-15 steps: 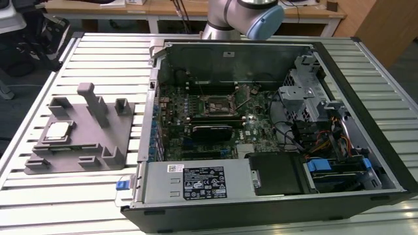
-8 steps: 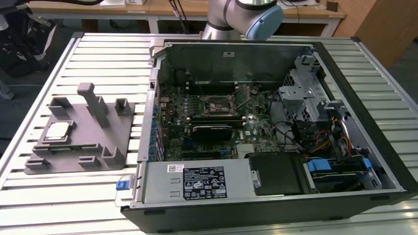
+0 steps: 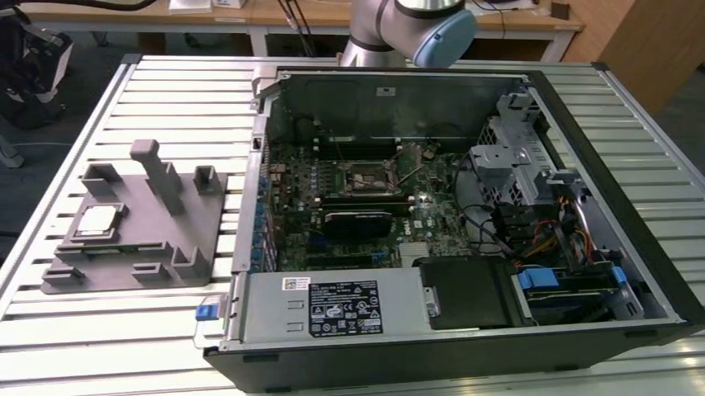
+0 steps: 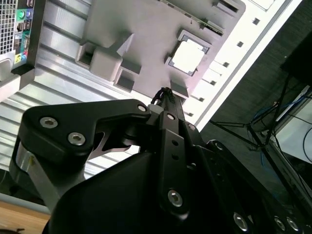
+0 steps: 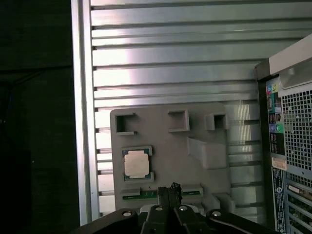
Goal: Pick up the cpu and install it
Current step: 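Reach for the cpu, then pick up the cpu and move it towards the insertion slot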
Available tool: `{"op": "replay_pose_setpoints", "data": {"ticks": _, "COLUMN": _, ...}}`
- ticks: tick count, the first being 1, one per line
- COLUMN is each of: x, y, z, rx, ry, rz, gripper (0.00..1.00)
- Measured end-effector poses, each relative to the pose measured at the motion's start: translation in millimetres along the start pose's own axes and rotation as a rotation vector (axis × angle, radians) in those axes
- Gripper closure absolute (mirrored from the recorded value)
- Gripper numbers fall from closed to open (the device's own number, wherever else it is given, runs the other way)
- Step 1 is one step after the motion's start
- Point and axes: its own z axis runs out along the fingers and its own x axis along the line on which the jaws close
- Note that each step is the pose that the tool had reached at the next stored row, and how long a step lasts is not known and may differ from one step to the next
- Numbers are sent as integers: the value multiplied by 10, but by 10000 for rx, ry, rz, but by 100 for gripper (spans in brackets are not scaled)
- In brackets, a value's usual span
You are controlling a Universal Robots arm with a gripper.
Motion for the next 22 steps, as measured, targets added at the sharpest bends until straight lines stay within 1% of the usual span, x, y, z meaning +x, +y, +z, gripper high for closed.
{"op": "replay_pose_setpoints", "data": {"ticks": 4, "x": 84, "y": -6, "z": 5, "rx": 1, "ry": 5, "rz": 0, "gripper": 89}}
{"op": "replay_pose_setpoints", "data": {"ticks": 10, "x": 167, "y": -13, "z": 16, "rx": 1, "ry": 10, "rz": 0, "gripper": 89}}
{"op": "replay_pose_setpoints", "data": {"ticks": 14, "x": 207, "y": -16, "z": 29, "rx": 2, "ry": 27, "rz": 1, "gripper": 89}}
{"op": "replay_pose_setpoints", "data": {"ticks": 16, "x": 220, "y": -19, "z": 50, "rx": 3, "ry": 47, "rz": 1, "gripper": 89}}
{"op": "replay_pose_setpoints", "data": {"ticks": 22, "x": 229, "y": -22, "z": 101, "rx": 5, "ry": 76, "rz": 4, "gripper": 89}}
